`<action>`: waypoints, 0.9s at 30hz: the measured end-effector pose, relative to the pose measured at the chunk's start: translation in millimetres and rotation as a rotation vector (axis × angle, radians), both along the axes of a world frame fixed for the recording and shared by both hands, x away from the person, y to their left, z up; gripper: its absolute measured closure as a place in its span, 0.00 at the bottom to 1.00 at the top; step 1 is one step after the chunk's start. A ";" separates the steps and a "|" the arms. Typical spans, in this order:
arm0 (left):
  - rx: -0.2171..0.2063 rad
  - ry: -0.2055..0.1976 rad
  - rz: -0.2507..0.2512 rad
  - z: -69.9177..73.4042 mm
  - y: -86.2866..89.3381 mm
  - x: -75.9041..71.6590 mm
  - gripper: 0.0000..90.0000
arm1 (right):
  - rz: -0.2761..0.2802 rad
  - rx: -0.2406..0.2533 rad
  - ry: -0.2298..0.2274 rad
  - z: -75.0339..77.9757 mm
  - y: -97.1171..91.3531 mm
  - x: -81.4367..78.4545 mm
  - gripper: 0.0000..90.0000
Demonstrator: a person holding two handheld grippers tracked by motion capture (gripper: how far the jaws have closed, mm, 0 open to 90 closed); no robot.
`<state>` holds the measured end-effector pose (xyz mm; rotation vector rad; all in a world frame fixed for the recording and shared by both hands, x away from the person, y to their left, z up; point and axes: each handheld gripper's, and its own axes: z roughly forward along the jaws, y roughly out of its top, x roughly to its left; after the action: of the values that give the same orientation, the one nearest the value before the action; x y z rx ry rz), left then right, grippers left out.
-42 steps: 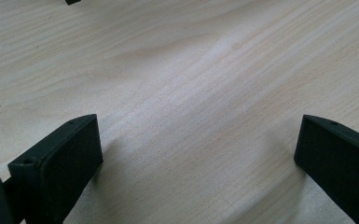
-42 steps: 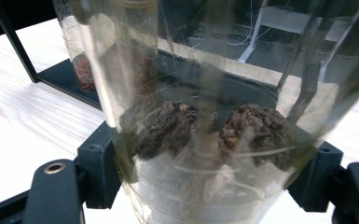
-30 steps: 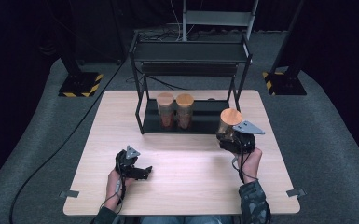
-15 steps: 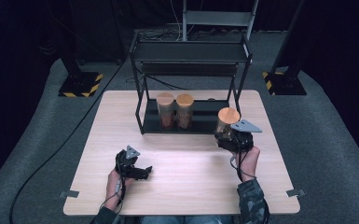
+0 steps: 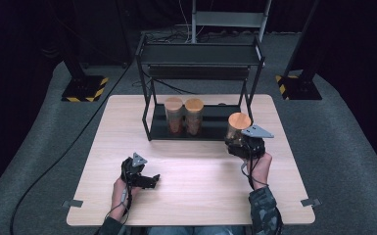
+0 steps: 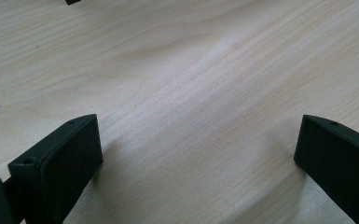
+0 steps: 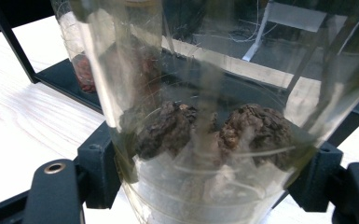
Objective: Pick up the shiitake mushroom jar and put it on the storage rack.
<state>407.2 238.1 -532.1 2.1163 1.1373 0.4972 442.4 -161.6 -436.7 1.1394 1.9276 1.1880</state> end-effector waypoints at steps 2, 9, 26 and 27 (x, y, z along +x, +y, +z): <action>0.000 0.000 0.000 0.0 0.0 0.0 0.00 | -0.001 0.003 0.001 -0.9 -0.1 0.6 0.28; 0.001 0.000 0.000 0.0 0.0 0.0 0.00 | -0.007 0.010 0.006 -3.7 -0.1 4.1 0.28; 0.000 0.000 0.000 0.0 0.0 0.0 0.00 | -0.026 0.029 0.017 -10.2 -2.0 14.4 0.28; 0.000 0.000 0.000 0.0 0.0 0.0 0.00 | -0.027 0.029 0.016 -10.5 -2.0 15.0 0.28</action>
<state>407.2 238.1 -532.1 2.1163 1.1372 0.4973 457.3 -163.6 -447.2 1.1897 1.9066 1.1989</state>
